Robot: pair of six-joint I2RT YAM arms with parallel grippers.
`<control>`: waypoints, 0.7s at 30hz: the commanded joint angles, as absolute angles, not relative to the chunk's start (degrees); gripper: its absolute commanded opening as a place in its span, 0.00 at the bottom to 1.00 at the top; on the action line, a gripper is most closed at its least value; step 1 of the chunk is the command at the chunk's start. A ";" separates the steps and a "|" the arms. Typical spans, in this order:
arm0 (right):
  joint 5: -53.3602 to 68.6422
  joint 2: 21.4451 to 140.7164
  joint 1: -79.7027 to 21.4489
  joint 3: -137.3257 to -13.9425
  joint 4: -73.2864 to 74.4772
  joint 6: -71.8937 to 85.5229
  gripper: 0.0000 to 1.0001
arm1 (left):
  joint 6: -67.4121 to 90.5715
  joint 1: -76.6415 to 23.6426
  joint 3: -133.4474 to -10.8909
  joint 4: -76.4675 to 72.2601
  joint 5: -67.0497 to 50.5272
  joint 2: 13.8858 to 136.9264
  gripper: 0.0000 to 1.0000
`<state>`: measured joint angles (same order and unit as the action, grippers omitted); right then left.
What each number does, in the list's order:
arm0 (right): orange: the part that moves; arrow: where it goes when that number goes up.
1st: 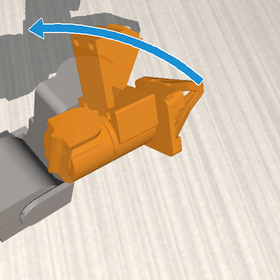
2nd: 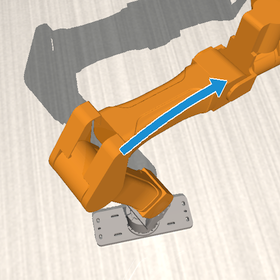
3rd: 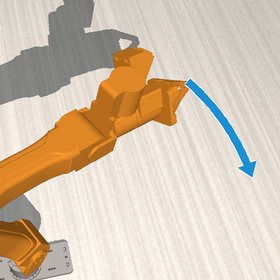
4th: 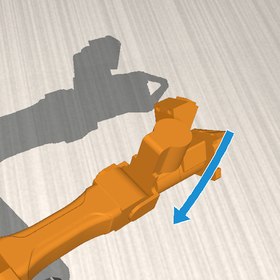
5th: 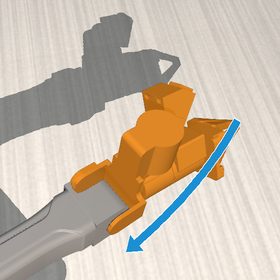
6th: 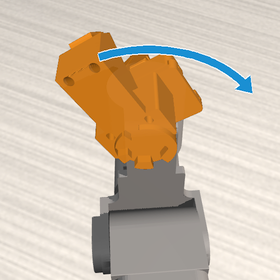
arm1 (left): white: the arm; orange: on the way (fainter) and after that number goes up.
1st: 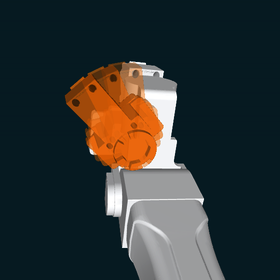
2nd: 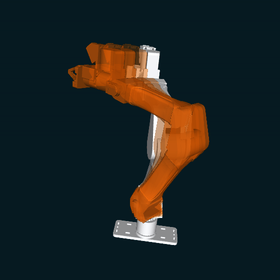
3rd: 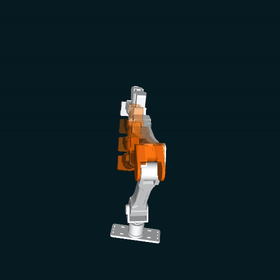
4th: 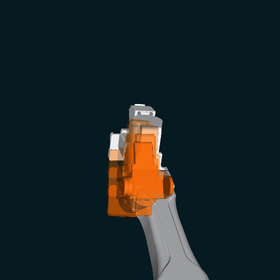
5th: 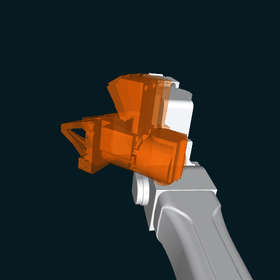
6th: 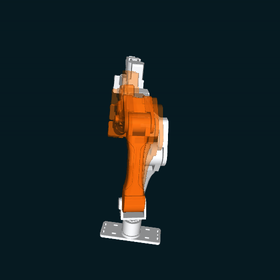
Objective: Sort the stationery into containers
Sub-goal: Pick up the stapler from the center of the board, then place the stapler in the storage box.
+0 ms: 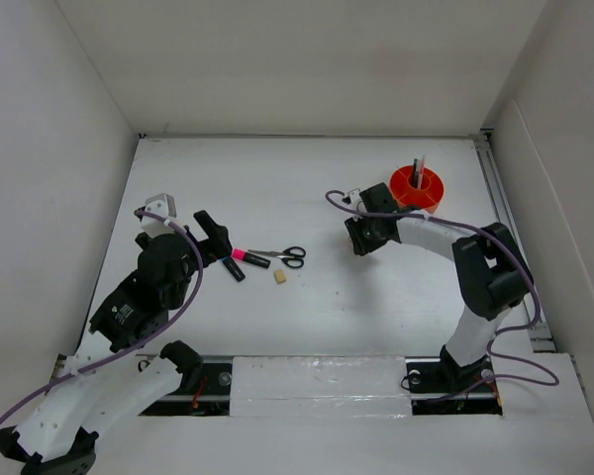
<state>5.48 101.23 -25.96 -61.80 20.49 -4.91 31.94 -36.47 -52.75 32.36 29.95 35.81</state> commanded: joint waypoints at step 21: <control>0.02 78.40 -8.45 -64.33 15.72 10.10 0.00 | 31.29 -36.21 -52.65 30.15 29.62 34.45 1.00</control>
<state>3.84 80.51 -11.97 -60.69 17.87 5.61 31.94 -36.47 -52.75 32.36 29.95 34.74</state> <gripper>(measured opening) 0.391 0.996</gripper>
